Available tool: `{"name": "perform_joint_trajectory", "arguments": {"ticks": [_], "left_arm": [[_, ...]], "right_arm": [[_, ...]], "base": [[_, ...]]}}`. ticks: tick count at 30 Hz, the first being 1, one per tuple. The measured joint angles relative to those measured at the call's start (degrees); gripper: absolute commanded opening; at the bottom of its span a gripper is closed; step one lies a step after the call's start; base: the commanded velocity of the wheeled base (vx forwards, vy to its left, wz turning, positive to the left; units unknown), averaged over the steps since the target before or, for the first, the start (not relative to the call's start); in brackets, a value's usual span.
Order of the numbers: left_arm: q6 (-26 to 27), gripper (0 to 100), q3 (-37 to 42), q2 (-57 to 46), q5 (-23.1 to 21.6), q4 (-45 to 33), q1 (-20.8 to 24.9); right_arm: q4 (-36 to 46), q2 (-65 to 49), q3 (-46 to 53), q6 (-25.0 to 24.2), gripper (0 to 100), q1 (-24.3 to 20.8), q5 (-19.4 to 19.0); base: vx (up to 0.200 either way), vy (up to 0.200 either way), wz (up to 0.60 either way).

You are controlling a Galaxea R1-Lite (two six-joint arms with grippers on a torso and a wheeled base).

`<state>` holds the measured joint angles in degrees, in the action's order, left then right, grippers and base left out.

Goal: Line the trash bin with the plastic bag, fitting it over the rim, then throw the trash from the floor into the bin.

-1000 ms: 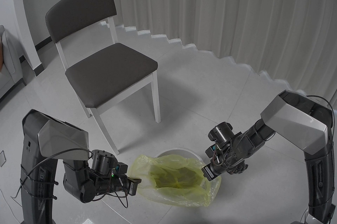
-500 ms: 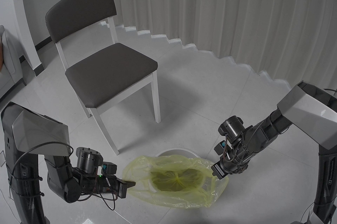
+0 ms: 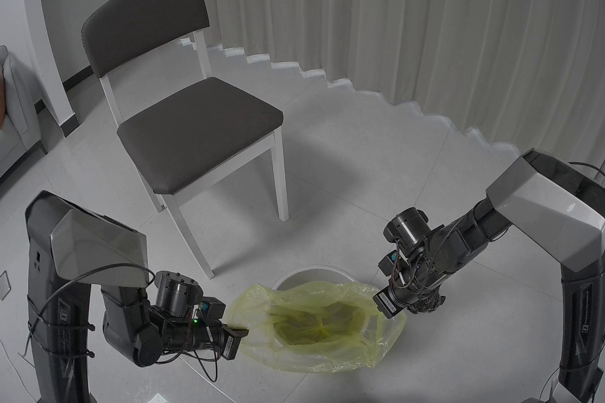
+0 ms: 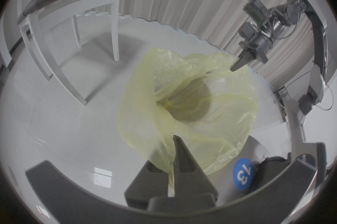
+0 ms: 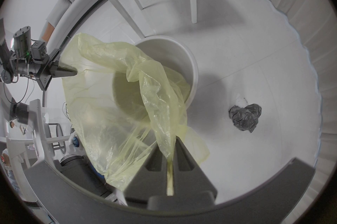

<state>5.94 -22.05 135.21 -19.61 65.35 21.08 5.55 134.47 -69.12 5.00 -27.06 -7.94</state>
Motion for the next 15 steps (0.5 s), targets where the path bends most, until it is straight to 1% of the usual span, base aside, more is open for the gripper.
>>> {"name": "perform_joint_trajectory", "arguments": {"ticks": [4,7,15], "left_arm": [[1.2,0,-3.8,2.2,1.1,-1.5,0.1],[1.4,0,-7.0,3.3,1.4,-5.0,0.0],[0.9,0,-16.8,4.6,3.8,-14.4,-0.8]], "right_arm": [[0.7,2.3,-3.6,0.6,0,0.5,0.6],[2.6,3.9,-6.7,0.9,0,1.0,0.7],[12.5,7.9,-17.3,0.9,0,2.9,0.9]], "base": [[0.000,0.000,0.00],[0.000,0.000,0.00],[0.000,0.000,0.00]]}}
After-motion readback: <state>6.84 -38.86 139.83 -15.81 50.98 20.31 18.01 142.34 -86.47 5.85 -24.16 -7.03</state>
